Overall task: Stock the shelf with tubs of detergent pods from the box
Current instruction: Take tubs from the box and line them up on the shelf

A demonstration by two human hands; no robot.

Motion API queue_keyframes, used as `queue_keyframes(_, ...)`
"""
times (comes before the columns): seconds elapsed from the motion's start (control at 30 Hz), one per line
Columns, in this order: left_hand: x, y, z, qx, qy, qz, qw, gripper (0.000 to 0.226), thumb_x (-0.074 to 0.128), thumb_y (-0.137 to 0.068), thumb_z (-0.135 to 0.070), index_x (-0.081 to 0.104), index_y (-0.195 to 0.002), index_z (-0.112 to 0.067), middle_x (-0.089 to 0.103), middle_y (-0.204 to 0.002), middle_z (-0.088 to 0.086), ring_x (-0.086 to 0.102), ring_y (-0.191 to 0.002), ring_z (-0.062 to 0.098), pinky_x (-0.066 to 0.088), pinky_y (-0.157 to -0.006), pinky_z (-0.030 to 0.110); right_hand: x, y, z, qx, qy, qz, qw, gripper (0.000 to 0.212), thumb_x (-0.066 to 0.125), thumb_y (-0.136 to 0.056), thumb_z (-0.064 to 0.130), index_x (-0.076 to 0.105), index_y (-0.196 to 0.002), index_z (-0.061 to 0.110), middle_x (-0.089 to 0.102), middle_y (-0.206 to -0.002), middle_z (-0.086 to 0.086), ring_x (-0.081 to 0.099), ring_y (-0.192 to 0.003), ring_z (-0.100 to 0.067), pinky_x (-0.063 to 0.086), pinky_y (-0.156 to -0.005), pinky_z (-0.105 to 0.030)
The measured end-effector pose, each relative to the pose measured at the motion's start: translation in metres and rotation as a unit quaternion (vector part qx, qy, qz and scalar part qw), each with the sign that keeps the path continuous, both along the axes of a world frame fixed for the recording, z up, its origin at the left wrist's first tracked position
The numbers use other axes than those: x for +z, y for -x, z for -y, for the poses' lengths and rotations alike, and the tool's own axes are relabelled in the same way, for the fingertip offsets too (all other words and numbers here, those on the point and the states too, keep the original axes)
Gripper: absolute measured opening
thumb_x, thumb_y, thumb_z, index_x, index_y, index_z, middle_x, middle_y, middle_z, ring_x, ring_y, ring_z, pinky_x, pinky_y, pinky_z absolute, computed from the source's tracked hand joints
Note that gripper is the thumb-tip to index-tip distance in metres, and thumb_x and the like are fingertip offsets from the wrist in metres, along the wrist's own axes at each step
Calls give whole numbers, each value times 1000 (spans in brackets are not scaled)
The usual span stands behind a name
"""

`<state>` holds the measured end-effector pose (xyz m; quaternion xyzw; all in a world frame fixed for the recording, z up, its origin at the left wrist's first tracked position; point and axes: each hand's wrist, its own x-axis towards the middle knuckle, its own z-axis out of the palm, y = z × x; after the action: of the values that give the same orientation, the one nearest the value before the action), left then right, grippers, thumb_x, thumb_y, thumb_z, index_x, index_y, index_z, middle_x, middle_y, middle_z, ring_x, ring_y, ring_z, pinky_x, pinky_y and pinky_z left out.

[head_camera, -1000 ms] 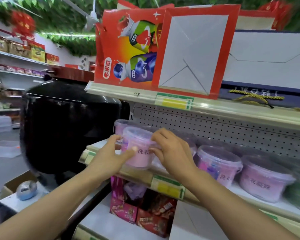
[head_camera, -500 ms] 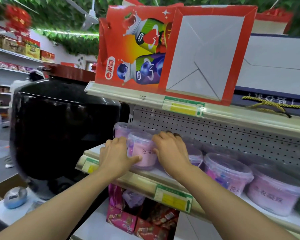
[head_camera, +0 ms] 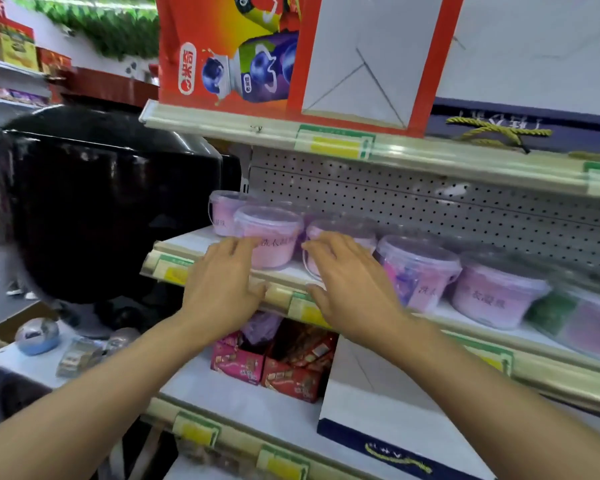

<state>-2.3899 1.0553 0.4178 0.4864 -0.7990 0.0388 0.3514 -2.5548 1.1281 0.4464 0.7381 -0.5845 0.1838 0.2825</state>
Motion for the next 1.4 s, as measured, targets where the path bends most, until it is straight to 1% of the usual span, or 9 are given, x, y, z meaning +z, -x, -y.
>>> queue_keyframes(0.13,-26,22,-38,-66,-23,-7,998,51,62,-85,-34,44,-132,-24,53,-129,-1,50,-117,24,48,-85,38,-40,19,-39,-29,-73,38,996,50,60,-87,26,44,-133,14,46,-133,-8,47,-119,-30,42,-92,-40)
queue_keyframes(0.33,-86,79,-86,-125,-122,78,982,30,56,-88,-37,51,-117,-29,61,-118,-8,56,-111,20,49,-82,36,-108,70,-94,-107,-214,87,967,44,51,-94,30,39,-134,16,46,-132,-6,47,-117,-27,44,-87,-38)
queue_keyframes(0.67,-194,195,-206,-174,-276,134,936,26,55,-88,-33,54,-113,-28,65,-106,-10,59,-103,17,50,-80,33,-212,190,-223,-177,-332,152,914,42,48,-94,31,38,-133,18,49,-129,-5,52,-116,-28,44,-81,-36)
queue_keyframes(0.77,-229,232,-253,-169,-316,143,922,26,54,-91,-36,54,-115,-29,63,-109,-10,57,-103,15,47,-79,30,-242,233,-269,-188,-346,170,903,39,49,-93,31,42,-130,20,53,-127,-5,54,-112,-30,40,-71,-34)
queue_keyframes(0.9,-274,275,-312,-161,-364,156,904,26,53,-90,-32,53,-115,-25,64,-109,-6,58,-105,19,47,-78,31,-289,287,-326,-182,-380,212,882,40,52,-91,29,44,-130,19,52,-129,-6,53,-115,-30,45,-82,-37)
queue_keyframes(1.0,-306,293,-350,-147,-402,160,889,23,54,-87,-32,56,-109,-26,66,-105,-5,59,-105,20,47,-81,30,-325,313,-362,-192,-416,231,858,33,52,-90,28,47,-120,16,55,-118,-8,56,-108,-32,44,-77,-37)
queue_keyframes(1.1,-339,294,-379,-134,-455,176,863,29,48,-80,-41,56,-103,-28,68,-99,-4,61,-102,22,49,-83,34,-362,329,-392,-210,-448,246,834,36,52,-89,32,47,-122,18,57,-119,-7,57,-108,-30,45,-80,-35)
queue_keyframes(1.2,-370,286,-394,-125,-481,202,844,21,52,-87,-33,58,-102,-20,69,-104,5,62,-101,26,49,-80,33,-395,338,-418,-231,-484,280,797,36,50,-90,30,48,-123,17,56,-120,-6,56,-109,-28,46,-81,-34)
queue_keyframes(1.4,-431,270,-410,-101,-530,220,812,13,53,-88,-26,57,-99,-20,68,-104,8,62,-99,29,46,-76,31,-458,340,-445,-261,-526,286,757,37,38,-75,34,54,-101,13,63,-107,-15,60,-101,-33,47,-76,-37)
